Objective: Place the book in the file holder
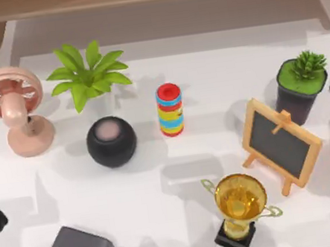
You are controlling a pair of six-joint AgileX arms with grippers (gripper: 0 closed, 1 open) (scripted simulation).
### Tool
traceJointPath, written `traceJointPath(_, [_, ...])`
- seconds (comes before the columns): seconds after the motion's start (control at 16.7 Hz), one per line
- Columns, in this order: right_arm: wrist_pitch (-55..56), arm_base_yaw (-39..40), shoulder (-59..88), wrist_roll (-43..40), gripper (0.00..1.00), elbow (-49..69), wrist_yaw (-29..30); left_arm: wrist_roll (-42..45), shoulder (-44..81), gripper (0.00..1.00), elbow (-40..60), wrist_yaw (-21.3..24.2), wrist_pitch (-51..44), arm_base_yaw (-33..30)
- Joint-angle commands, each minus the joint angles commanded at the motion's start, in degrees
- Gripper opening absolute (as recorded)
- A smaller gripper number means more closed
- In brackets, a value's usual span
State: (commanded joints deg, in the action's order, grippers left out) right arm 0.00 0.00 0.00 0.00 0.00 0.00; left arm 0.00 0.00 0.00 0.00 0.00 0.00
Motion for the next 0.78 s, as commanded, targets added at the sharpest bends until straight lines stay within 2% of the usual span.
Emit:
traceJointPath(0.18, [0.0,0.0,0.0,0.0,1.0,0.0,0.0,0.0,0.55,1.0,0.57,-0.18,-0.04,-0.19])
traceJointPath(0.36, [0.0,0.0,0.0,0.0,1.0,0.0,0.0,0.04,5.8,1.0,5.95,-1.81,-0.41,-1.95])
traceJointPath(0.54, [0.0,0.0,0.0,0.0,1.0,0.0,0.0,0.09,16.29,1.0,16.73,-4.78,-1.09,-5.14])
traceJointPath(0.78, [0.0,0.0,0.0,0.0,1.0,0.0,0.0,0.2,36.1,1.0,37.82,-10.04,-2.28,-10.8])
